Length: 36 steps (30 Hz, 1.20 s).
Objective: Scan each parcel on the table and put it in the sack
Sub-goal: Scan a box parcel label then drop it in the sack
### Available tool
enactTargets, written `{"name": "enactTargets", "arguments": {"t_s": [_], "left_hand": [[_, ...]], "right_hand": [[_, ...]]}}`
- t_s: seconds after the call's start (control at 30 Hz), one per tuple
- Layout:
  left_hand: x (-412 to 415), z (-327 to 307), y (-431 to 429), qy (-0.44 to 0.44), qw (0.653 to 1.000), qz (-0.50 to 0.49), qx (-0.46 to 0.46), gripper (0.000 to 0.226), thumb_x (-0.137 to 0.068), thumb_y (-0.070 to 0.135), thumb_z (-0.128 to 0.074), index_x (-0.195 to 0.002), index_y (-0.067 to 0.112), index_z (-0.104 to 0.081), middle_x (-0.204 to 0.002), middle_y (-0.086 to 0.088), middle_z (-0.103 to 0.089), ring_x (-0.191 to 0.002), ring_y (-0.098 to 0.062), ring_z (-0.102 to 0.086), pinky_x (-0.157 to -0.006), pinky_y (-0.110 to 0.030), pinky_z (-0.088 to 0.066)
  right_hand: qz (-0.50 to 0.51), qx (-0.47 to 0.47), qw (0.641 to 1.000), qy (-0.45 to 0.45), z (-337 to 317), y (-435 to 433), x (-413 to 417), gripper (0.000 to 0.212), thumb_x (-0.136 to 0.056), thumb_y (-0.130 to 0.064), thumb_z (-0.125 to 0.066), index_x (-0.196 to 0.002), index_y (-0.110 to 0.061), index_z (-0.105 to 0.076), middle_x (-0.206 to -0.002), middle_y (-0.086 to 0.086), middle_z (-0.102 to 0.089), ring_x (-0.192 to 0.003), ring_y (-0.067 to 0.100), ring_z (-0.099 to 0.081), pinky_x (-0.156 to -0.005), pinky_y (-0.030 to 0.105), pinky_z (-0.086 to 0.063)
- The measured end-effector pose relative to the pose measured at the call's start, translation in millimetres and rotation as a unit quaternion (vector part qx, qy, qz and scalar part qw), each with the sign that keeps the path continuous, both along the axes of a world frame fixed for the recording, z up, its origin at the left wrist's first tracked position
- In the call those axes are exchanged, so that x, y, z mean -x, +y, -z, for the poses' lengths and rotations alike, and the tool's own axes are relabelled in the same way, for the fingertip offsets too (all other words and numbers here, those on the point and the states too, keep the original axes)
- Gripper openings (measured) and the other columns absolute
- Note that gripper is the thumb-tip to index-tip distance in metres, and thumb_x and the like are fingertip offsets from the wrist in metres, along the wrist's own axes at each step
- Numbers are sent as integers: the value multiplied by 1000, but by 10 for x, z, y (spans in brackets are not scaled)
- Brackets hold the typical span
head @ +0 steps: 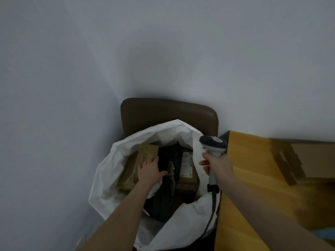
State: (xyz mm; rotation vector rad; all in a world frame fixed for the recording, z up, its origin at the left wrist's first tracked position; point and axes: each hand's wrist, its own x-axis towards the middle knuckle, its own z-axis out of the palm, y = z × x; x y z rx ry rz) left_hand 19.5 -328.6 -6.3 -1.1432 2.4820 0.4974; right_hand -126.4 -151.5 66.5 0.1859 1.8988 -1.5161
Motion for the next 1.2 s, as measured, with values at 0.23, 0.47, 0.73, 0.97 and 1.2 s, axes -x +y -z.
{"name": "enactTargets", "arguments": {"t_s": [0.23, 0.47, 0.73, 0.97, 1.2], "left_hand": [[366, -213, 106, 126, 992, -31, -10, 51, -93, 35, -53, -140, 17, -43, -139, -9, -45, -125, -24, -44, -101, -38, -42], [1380, -880, 823, 269, 961, 57, 39, 36, -93, 23, -55, -129, 20, -53, -134, -1, -46, -119, -17, -47, -93, -31, -47], [2523, -915, 2252, 235, 952, 177, -86, 54, -91, 32, -60, -139, 16, -41, -140, -6, -43, -125, -23, -46, -96, -34, -43], [3239, -498, 2977, 172, 959, 158, -163, 100, -80, 47, -72, -152, 11, -13, -157, -8, -19, -141, -27, -28, -109, -37, -33], [3565, -200, 3025, 103, 974, 174, -106, 69, -93, 48, -53, -146, 8, -32, -149, -15, -35, -133, -30, -40, -105, -38, -39]], "right_hand": [[33, -5, 999, 1, -40, 196, 58, 9, -86, -14, -70, -91, -9, -64, -62, 4, -71, -50, 11, -61, -48, 24, -49], [107, 10, 994, 12, -375, 803, 309, 12, -86, -11, -66, -75, -7, -63, -56, 6, -66, -46, 16, -54, -52, 30, -46], [247, -75, 965, 41, -437, 2149, 1039, 25, -85, -18, -68, -63, -8, -63, -42, -2, -60, -45, 14, -56, -50, 28, -46], [268, -92, 958, 45, -139, 2885, 1623, 13, -83, -17, -68, -73, -10, -65, -52, -3, -65, -58, 17, -64, -63, 32, -53], [193, -13, 980, -49, 188, 2876, 1823, 28, -84, -21, -74, -105, -11, -58, -89, 4, -61, -74, 19, -60, -60, 30, -54]]}}
